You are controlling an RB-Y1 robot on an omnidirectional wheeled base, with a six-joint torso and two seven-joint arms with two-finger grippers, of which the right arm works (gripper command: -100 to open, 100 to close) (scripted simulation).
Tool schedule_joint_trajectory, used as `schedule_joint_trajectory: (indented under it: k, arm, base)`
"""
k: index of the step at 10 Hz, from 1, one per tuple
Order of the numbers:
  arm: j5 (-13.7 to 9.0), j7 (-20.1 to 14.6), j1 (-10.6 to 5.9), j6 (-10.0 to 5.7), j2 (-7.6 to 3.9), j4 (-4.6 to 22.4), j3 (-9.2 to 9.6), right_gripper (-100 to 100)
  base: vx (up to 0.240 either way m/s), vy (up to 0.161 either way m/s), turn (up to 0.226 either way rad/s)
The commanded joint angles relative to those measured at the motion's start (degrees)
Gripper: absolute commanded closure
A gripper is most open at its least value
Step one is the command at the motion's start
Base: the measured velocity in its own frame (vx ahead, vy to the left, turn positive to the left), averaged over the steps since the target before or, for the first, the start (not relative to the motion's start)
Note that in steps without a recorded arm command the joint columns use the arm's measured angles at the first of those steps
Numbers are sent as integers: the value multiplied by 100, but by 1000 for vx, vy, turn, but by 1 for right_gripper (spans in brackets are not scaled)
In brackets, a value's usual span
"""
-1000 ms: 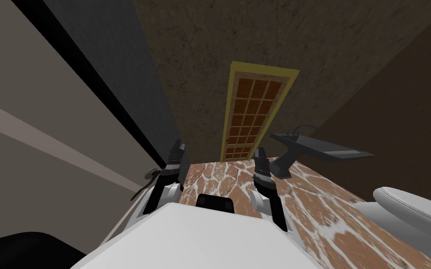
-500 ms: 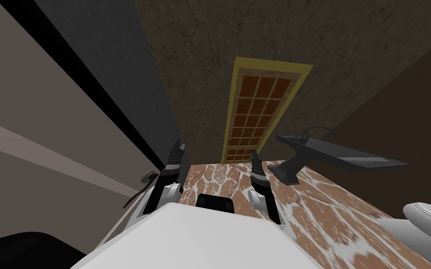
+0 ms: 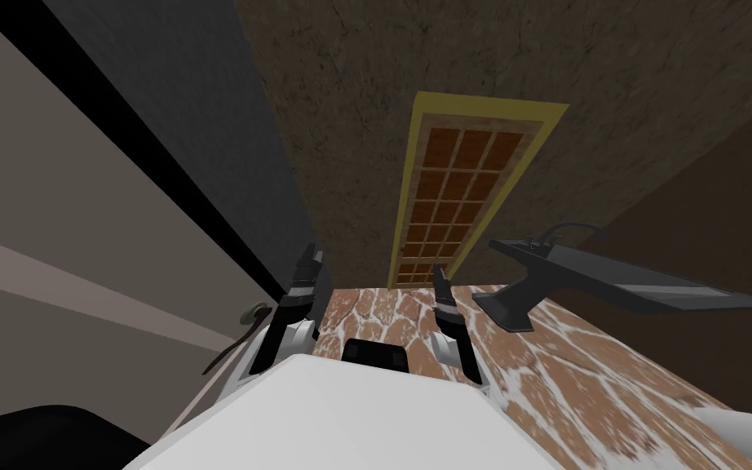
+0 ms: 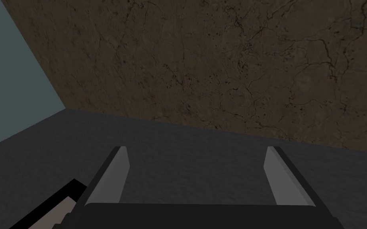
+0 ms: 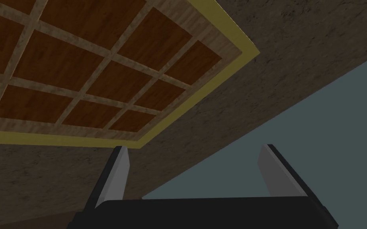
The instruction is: Pull the door open
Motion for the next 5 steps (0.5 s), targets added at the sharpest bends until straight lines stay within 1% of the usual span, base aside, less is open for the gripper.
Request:
schedule_joint_trajectory:
  k: [1,3,4,5]
  arm:
    - [-10,189,-63,-82,-35,286,-8,-100]
    - [-27,516,-187,-147,-88,632,-21,-100]
    - [-27,516,-187,-147,-88,708,-21,-100]
    - [-36,683,-251,-181,-113,922,-28,-100]
  base:
    - [49,-6,41]
    - [81,-11,80]
    - [68,-23,34]
    - [60,-10,47]
